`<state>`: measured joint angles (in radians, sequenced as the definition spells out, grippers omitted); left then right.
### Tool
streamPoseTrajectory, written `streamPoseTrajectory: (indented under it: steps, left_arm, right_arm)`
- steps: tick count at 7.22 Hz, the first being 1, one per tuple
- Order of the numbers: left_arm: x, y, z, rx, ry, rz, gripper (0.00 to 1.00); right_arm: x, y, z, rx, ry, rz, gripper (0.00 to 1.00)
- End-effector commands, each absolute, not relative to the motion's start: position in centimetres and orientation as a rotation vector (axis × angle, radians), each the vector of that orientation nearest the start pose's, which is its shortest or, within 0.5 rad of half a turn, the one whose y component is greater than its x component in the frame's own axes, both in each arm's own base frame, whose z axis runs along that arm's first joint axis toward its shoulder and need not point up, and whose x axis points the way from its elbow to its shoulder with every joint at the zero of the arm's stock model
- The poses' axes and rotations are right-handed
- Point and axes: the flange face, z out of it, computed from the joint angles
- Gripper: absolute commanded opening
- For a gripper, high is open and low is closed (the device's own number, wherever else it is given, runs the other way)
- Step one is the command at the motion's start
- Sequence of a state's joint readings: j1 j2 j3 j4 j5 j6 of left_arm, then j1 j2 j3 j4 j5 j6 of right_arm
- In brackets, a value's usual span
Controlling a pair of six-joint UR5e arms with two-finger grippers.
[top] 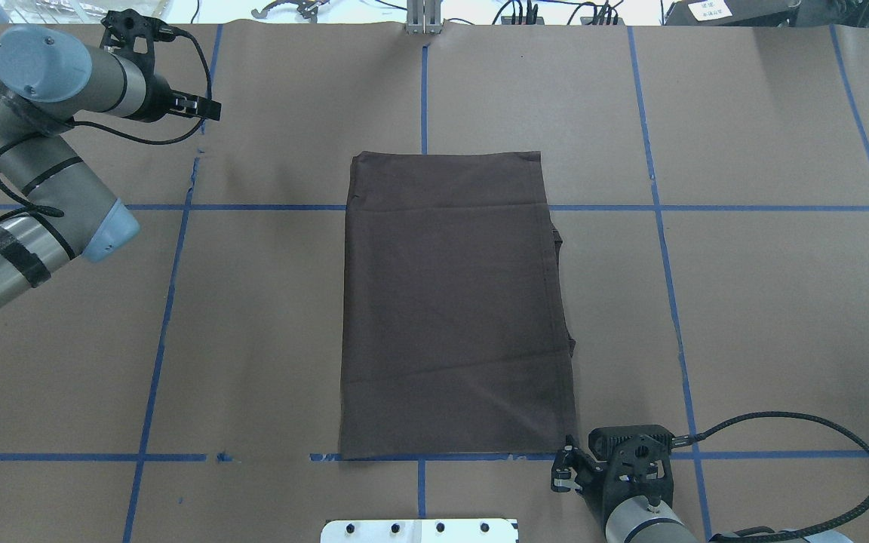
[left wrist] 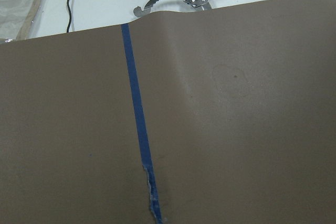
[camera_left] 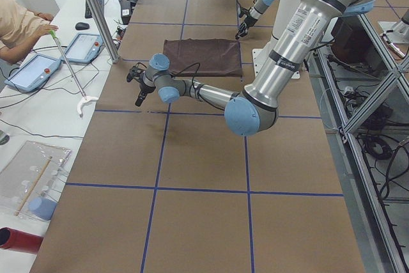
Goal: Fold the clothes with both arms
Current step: 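Move the left gripper and right gripper to the shirt's edge nearest the robot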
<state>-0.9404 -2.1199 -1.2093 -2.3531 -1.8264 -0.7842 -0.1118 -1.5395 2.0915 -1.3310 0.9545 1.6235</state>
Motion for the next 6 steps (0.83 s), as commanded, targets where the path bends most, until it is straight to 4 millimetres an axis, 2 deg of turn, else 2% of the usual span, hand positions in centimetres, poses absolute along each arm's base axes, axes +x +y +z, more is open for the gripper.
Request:
streamPoseTrajectory:
  steps: [1, 2, 3, 4, 6]
  left_arm:
    - [35.0, -65.9, 40.4, 0.606, 0.831, -0.010, 1.00]
    - [35.8, -64.9, 39.1, 0.569, 0.889, -0.055, 1.00]
    - [36.8, -63.2, 36.4, 0.498, 0.990, -0.103, 1.00]
    - [38.8, -57.7, 34.8, 0.441, 1.076, -0.122, 1.00]
    - [41.5, -42.9, 31.8, 0.270, 1.243, -0.262, 1.00]
  right_arm:
    - [-47.1, -14.7, 32.7, 0.446, -0.894, 0.176, 1.00]
    - [-45.7, -16.1, 30.6, 0.396, -1.004, 0.213, 1.00]
    - [-44.7, -17.1, 30.0, 0.380, -1.143, 0.260, 1.00]
    - [-43.7, -18.2, 29.5, 0.376, -1.205, 0.315, 1.00]
    - [-42.6, -21.0, 29.2, 0.326, -1.235, 0.500, 0.99]
